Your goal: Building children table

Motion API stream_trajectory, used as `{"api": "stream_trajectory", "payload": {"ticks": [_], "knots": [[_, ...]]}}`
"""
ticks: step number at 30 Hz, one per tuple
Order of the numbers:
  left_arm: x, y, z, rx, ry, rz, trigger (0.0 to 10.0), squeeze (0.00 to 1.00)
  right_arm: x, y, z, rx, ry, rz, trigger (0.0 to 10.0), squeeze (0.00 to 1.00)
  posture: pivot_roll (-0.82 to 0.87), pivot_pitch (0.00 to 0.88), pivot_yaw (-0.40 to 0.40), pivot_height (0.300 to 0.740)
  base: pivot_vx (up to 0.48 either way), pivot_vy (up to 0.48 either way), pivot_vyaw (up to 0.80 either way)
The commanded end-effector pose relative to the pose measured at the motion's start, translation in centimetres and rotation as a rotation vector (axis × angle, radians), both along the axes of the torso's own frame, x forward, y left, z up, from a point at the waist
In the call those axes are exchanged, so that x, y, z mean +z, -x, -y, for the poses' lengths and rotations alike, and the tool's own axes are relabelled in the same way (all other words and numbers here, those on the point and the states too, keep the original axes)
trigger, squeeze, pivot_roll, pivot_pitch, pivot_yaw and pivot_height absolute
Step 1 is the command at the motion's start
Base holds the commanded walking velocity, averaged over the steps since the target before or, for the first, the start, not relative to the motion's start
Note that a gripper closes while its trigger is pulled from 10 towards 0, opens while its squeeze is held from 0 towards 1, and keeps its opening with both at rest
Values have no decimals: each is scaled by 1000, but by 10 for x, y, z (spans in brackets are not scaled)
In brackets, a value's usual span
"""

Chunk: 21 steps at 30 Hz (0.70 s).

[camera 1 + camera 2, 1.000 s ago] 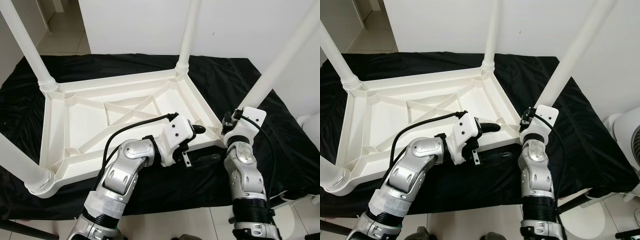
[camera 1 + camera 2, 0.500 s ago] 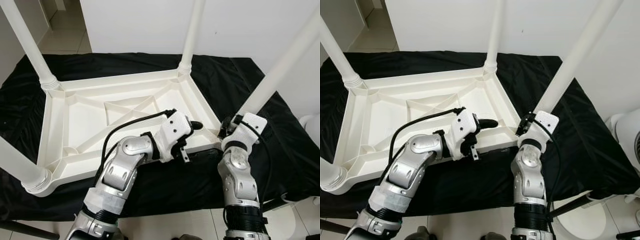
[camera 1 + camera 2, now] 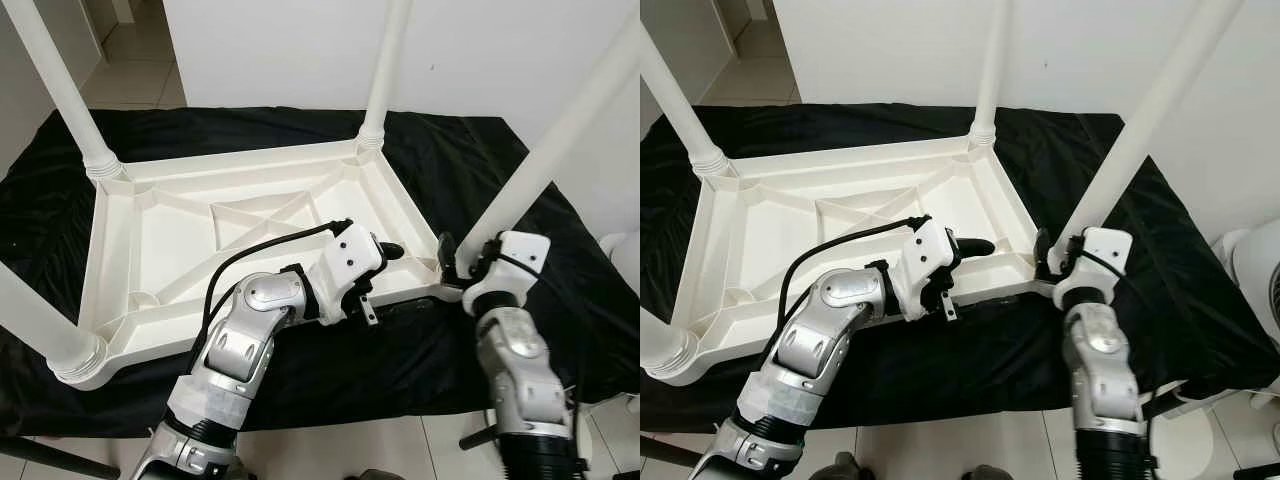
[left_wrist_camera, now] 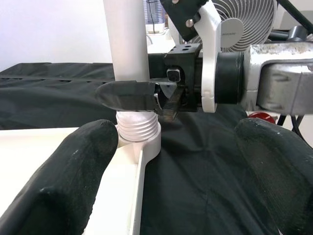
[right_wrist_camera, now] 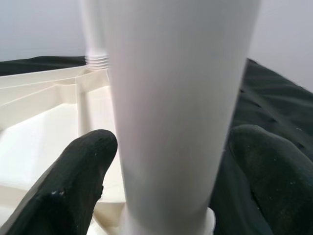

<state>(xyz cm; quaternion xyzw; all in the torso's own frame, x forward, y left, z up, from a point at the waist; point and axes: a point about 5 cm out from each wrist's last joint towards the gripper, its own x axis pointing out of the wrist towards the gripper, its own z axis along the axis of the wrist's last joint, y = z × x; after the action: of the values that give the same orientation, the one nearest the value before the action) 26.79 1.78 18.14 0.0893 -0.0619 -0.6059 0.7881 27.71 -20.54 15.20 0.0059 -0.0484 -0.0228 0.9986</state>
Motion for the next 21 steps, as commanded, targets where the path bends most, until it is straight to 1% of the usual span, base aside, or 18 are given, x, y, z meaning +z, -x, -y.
{"api": "stream_trajectory", "payload": {"ticks": [1, 2, 4, 6, 8, 10, 11, 12, 13, 14, 17, 18, 21], "knots": [[1, -6, 1, 133, 28, 13, 10000, 0, -2, 0, 5, 48, 16, -7, 10000, 0, -30, 0, -28, 740, 0, 0, 0], [1, -6, 1, 133, 28, 13, 10000, 0, -2, 0, 5, 48, 16, -7, 10000, 0, -30, 0, -28, 740, 0, 0, 0], [2, -7, 2, 130, 28, 15, 10000, 0, -2, -3, 18, 149, 61, -23, 10000, 0, -36, 0, -17, 740, 0, 0, 0], [2, -7, 3, 130, 30, 16, 10000, 0, -3, -5, 26, 229, 99, -46, 10000, 0, -35, 0, -17, 740, 0, 0, 0], [2, -7, 3, 130, 30, 16, 10000, 0, -3, -5, 26, 229, 99, -46, 10000, 0, -35, 0, -17, 740, 0, 0, 0], [3, -8, 4, 131, 33, 17, 10000, 0, -4, -9, 28, 317, 137, -62, 10000, 0, -33, 0, -15, 740, 0, 0, 0], [3, -8, 4, 131, 33, 17, 10000, 0, -4, -9, 28, 317, 137, -62, 10000, 0, -33, 0, -15, 740, 0, 0, 0], [4, -9, 4, 132, 34, 18, 10000, 0, -4, -11, 28, 361, 149, -70, 10000, 0, -31, 0, -16, 740, 0, 0, 0], [4, -9, 4, 132, 34, 18, 10000, 0, -4, -11, 28, 361, 149, -70, 10000, 0, -31, 0, -16, 740, 0, 0, 0], [4, -9, 4, 132, 35, 19, 10000, 0, -3, -15, 28, 398, 152, -73, 10000, 0, -30, 0, -14, 740, 0, 0, 0], [5, -9, 4, 133, 36, 20, 10000, 0, -3, -18, 28, 418, 151, -74, 10000, 0, -30, 0, -14, 740, 0, 0, 0], [5, -9, 5, 134, 37, 21, 10000, 0, -3, -23, 25, 457, 158, -82, 10000, 0, -28, 0, -15, 740, 0, 0, 0], [6, -9, 5, 134, 38, 22, 10000, 0, -2, -27, 24, 483, 173, -90, 10000, 0, -26, 0, -15, 740, 0, 0, 0]]}}
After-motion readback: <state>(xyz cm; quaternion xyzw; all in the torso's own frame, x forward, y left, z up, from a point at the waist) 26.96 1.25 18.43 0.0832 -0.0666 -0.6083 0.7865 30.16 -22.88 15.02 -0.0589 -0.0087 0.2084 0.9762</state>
